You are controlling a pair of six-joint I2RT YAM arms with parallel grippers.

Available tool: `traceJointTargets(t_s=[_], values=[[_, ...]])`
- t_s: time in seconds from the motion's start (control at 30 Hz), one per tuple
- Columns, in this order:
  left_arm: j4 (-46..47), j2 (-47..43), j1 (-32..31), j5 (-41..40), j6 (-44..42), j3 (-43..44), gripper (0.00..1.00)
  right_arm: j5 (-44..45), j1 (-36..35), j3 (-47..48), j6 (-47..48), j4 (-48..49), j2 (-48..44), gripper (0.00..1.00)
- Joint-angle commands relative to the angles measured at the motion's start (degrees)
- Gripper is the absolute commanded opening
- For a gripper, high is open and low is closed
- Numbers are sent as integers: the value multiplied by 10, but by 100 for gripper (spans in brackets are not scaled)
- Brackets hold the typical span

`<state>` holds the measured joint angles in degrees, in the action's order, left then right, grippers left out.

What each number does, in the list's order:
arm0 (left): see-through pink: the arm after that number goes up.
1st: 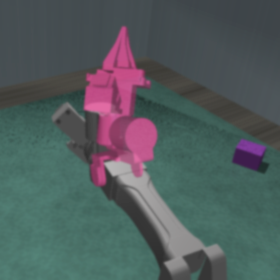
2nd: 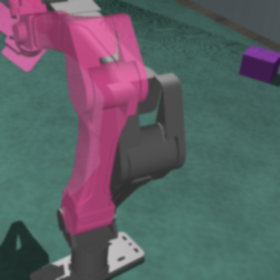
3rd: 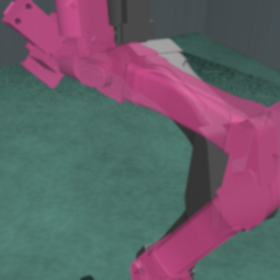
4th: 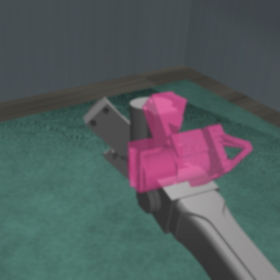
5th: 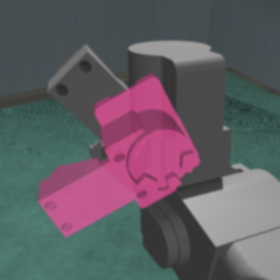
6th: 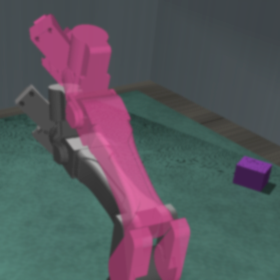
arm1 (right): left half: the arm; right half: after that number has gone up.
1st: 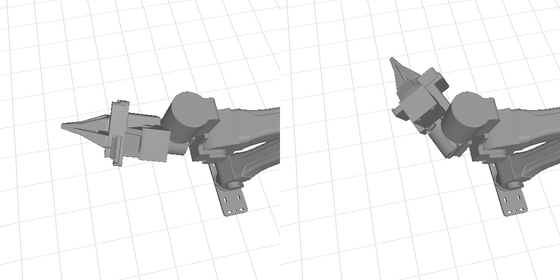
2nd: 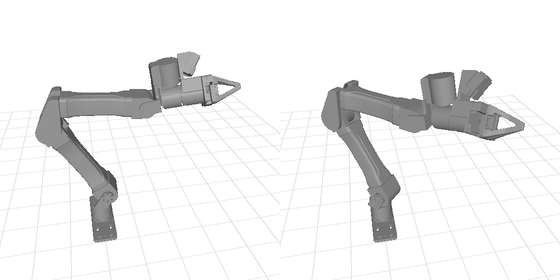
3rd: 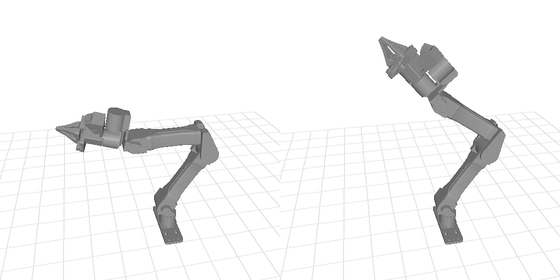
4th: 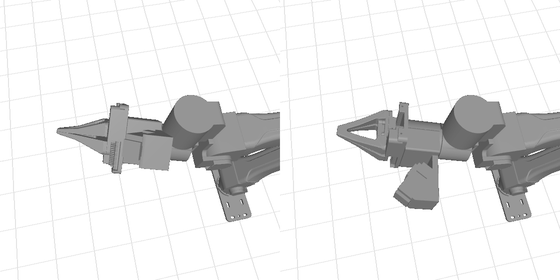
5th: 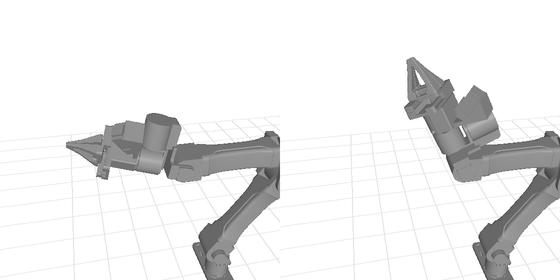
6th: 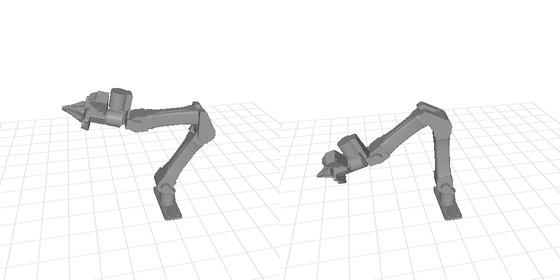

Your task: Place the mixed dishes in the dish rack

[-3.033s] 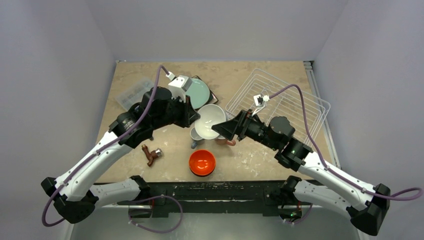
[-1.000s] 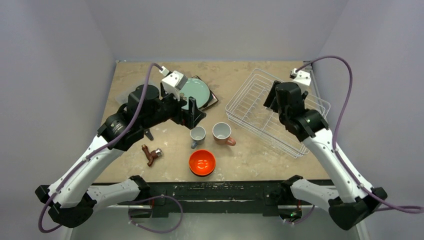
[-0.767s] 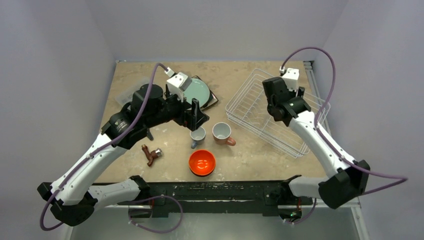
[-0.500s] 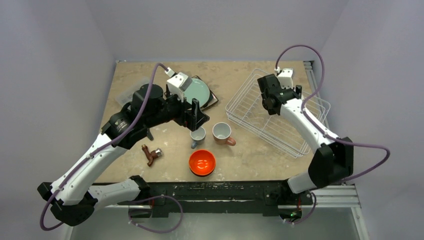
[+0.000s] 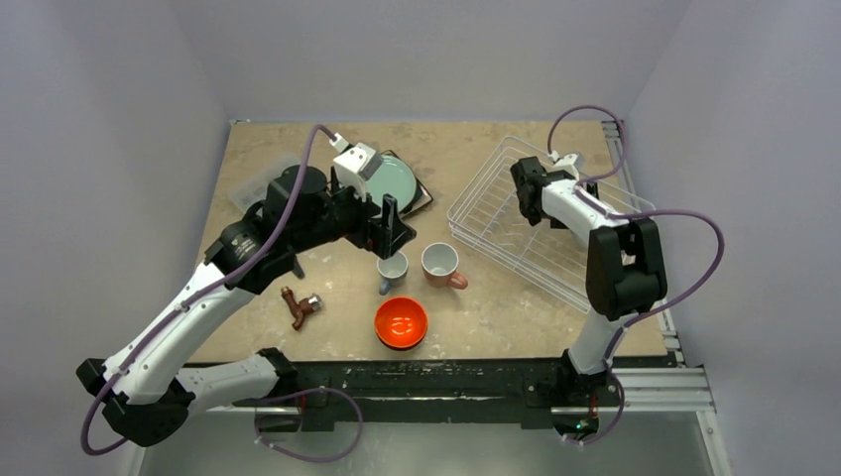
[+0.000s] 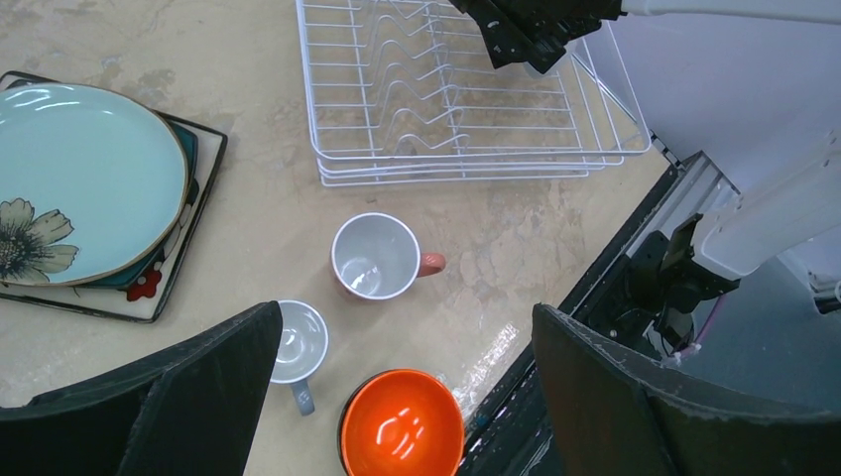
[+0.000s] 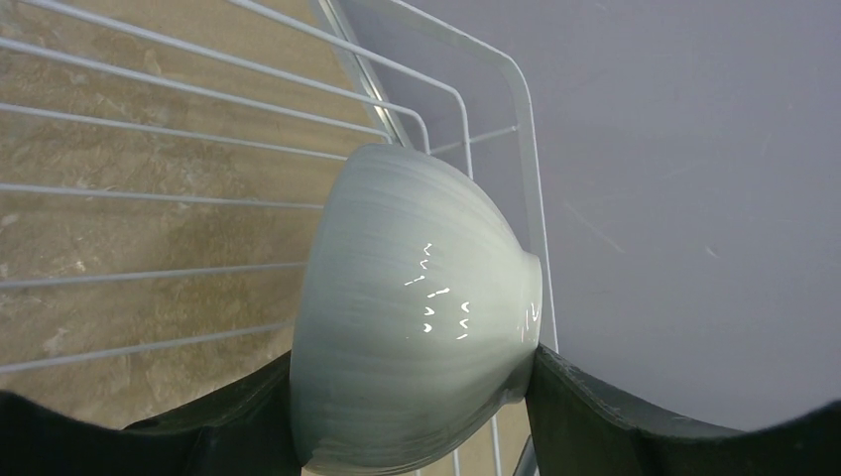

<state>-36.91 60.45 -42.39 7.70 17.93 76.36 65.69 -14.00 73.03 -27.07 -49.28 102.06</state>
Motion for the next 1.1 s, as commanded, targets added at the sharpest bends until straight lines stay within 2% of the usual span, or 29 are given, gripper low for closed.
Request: traceJointTargets(t_s=[0.0,0.2,0.53,0.63,0.8,0.9,1.07], values=[[25,9,-1,0,-3,3,96,58,15,-2,30,41,-9,0],[26,40,-1,17,0,3,93,34,28,-25,68,83,7,0],[25,77,-1,6,1,3,93,52,36,-16,62,71,57,0],[24,86,-1,6,2,4,93,80,37,-2,42,47,77,0],[22,95,-1,-1,-2,5,93,66,44,6,41,38,90,0],[19,103,-1,-7,-6,6,93,62,44,6,46,42,89,7],[14,114,-1,-18,-12,10,93,52,47,3,62,57,89,25]])
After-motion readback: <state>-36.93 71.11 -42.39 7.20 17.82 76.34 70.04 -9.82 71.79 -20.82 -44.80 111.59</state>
